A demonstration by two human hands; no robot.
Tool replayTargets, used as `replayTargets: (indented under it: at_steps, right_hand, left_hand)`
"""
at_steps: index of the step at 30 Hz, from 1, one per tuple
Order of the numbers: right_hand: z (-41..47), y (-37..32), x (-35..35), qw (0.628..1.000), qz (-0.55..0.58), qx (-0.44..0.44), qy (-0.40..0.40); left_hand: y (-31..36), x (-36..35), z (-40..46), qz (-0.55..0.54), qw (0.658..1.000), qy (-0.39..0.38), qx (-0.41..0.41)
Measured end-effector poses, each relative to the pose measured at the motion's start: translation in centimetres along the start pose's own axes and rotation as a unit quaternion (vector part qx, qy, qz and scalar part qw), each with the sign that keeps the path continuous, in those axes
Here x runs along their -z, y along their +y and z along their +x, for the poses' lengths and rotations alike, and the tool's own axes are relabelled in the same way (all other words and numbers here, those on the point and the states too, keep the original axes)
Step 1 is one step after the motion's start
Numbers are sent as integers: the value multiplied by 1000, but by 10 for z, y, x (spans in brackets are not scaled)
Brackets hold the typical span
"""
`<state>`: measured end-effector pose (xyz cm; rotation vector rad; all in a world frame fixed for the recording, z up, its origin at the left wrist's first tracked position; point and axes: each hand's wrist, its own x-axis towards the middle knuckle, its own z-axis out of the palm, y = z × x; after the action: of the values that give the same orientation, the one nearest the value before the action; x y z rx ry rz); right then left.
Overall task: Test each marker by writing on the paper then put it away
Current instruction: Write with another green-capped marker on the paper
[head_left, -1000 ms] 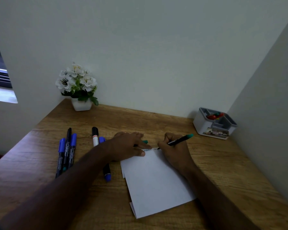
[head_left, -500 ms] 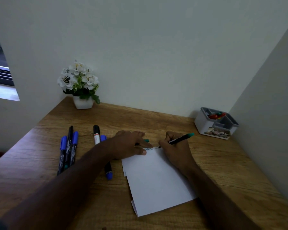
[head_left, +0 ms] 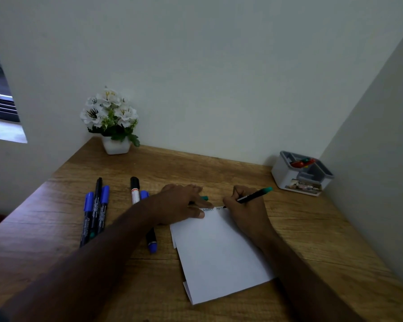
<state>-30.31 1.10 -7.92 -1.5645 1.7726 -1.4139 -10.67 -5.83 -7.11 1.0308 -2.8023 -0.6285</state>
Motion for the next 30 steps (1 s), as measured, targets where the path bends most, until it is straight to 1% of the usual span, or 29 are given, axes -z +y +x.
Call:
replayTargets:
  at_steps: [16,20,25,30]
  right_hand:
    - [0,-1,2,1000,-5,-1,2]
    - [0,-1,1,1000,-14,-1,-9]
    - [-1,-2,4,1000,6,-6,11]
    - [-1,-3,4,1000,-9,-16,1]
  left_hand:
    - [-3,-3,3,4,1000,0,-2]
    - [-3,-3,2,2,1000,2,-1]
    - [-3,-3,2,6,1000,1,1]
    - [0,-1,1,7,1000,-1,-3]
